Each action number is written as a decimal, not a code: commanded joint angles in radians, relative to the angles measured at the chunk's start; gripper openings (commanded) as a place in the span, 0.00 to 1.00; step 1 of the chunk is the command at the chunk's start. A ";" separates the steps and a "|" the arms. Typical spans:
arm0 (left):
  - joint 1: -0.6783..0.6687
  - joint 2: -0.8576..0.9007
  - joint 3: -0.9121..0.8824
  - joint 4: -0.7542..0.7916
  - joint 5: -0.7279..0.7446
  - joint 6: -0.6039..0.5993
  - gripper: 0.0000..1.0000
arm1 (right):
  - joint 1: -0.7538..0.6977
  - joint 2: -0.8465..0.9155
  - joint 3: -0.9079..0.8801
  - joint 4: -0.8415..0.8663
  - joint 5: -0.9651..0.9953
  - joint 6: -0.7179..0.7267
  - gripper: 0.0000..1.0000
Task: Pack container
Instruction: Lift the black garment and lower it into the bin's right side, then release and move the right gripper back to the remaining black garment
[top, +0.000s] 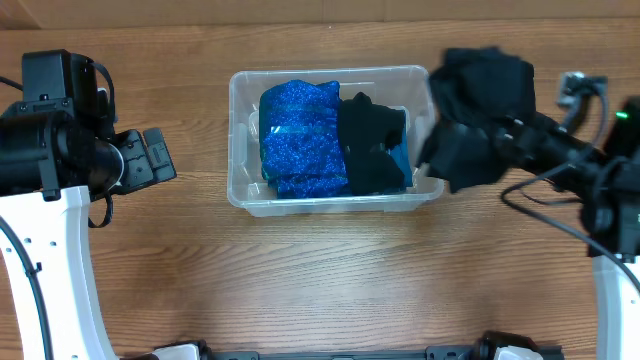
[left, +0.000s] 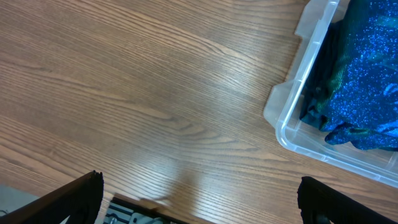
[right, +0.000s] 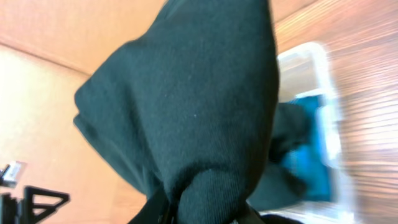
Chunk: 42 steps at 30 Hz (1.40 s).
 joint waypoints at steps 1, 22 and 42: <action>-0.005 0.002 -0.001 -0.001 -0.010 -0.007 1.00 | 0.222 0.068 0.011 0.091 0.214 0.300 0.04; -0.005 0.002 -0.001 -0.002 -0.009 -0.007 1.00 | 0.481 0.402 0.099 0.167 0.568 0.029 0.23; -0.006 0.002 -0.001 -0.002 -0.010 -0.007 1.00 | 0.478 0.461 0.335 0.011 0.532 -0.047 0.90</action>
